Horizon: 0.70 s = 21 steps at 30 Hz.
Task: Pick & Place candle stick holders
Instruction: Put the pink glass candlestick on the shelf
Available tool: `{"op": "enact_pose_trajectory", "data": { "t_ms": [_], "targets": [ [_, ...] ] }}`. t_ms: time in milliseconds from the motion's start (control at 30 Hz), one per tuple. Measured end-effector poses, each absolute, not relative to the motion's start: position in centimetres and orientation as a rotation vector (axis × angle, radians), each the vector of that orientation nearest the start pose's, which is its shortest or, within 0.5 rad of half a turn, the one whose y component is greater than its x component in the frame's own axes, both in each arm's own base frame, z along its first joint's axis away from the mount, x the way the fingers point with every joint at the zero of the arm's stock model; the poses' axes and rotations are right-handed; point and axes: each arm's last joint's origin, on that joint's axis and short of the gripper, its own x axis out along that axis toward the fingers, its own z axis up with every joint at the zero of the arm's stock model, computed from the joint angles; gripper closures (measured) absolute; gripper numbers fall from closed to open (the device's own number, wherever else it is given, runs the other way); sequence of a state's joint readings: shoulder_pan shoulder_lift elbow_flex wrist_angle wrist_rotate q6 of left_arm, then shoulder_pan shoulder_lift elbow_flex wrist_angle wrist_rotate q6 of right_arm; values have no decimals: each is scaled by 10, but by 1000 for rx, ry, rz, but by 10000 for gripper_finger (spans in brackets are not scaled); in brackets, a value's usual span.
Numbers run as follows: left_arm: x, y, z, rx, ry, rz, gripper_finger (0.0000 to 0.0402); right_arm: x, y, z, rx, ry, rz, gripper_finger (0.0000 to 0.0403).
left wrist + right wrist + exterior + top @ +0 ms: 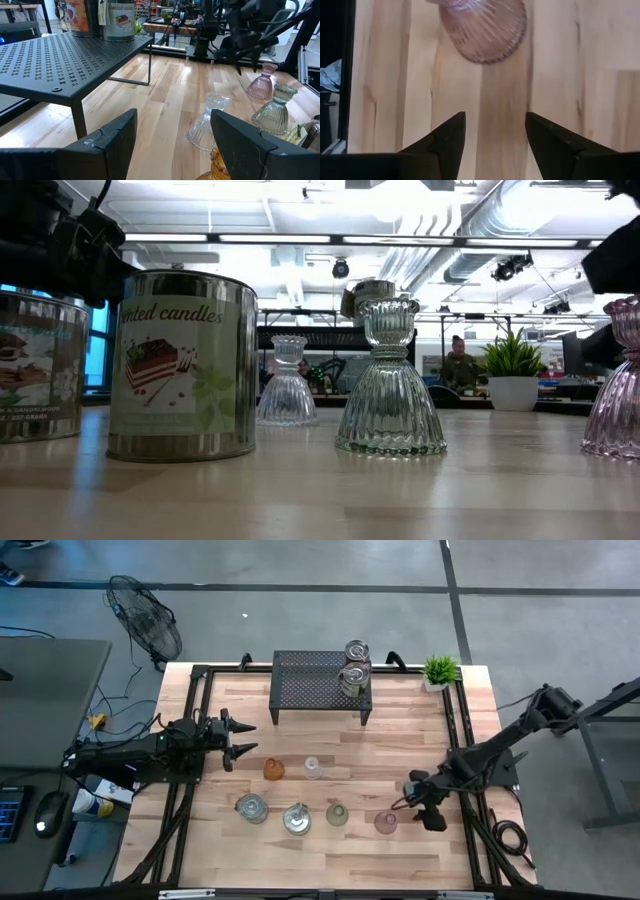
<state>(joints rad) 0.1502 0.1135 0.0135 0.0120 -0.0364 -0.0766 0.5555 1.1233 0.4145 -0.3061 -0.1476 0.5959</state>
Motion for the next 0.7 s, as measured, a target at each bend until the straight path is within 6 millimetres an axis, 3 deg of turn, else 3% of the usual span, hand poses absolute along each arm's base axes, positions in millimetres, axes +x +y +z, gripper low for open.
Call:
{"op": "enact_pose_trajectory", "data": {
  "t_ms": [333, 700],
  "targets": [
    [102, 17, 160, -82, 81, 190, 153, 151, 111, 143, 154, 1060, 323, 161],
    [102, 17, 160, -81, 81, 189, 153, 157, 134, 133, -5, 908, 342, 159]
  ]
}}
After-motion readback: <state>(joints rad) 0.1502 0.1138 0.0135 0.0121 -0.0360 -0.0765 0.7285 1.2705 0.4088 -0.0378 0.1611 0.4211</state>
